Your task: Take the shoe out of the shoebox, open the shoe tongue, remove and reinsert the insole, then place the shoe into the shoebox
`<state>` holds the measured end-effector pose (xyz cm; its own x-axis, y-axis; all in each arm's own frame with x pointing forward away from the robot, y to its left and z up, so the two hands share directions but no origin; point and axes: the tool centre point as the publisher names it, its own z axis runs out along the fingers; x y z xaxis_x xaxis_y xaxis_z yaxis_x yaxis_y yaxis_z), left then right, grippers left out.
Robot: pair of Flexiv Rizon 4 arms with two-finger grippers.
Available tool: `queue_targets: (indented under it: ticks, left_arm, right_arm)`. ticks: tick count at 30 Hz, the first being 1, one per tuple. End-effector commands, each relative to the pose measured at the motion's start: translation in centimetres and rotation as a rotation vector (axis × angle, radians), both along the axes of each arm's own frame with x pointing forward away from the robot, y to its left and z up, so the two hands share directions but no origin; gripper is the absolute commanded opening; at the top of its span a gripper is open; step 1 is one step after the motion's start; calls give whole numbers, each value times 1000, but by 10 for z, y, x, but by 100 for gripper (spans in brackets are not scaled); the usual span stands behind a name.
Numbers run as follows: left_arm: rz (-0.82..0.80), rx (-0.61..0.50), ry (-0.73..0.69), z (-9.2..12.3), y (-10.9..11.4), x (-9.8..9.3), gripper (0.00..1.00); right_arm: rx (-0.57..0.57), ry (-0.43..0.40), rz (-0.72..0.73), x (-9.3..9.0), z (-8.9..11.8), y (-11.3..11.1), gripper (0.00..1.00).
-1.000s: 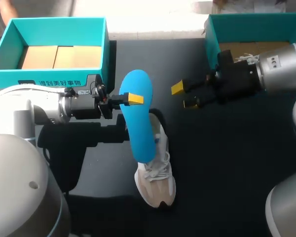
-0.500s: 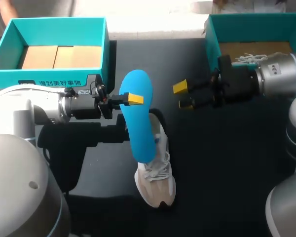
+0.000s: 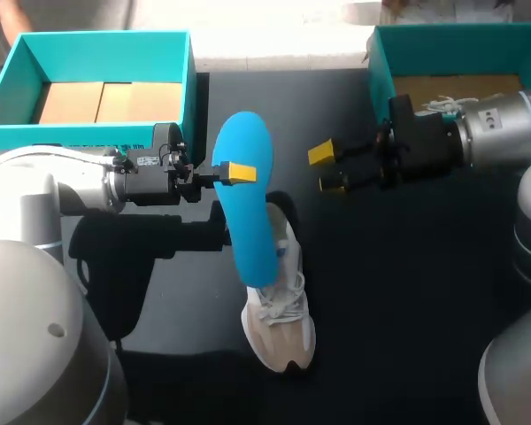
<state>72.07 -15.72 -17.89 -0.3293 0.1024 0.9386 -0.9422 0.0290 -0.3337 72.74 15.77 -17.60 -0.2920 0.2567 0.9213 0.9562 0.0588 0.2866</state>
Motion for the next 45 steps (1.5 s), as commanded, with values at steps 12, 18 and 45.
queue_targets:
  ticks: [12,18,45]
  left_arm:
    - [130,-36,-1071,35,25,35,0]
    - [22,13,-1478,31,22,33,0]
    - [11,-36,-1609,44,26,31,0]
  right_arm:
    - [-1,0,0,1,0,2,100]
    - [-1,0,0,1,0,2,100]
    - [-1,0,0,1,0,2,100]
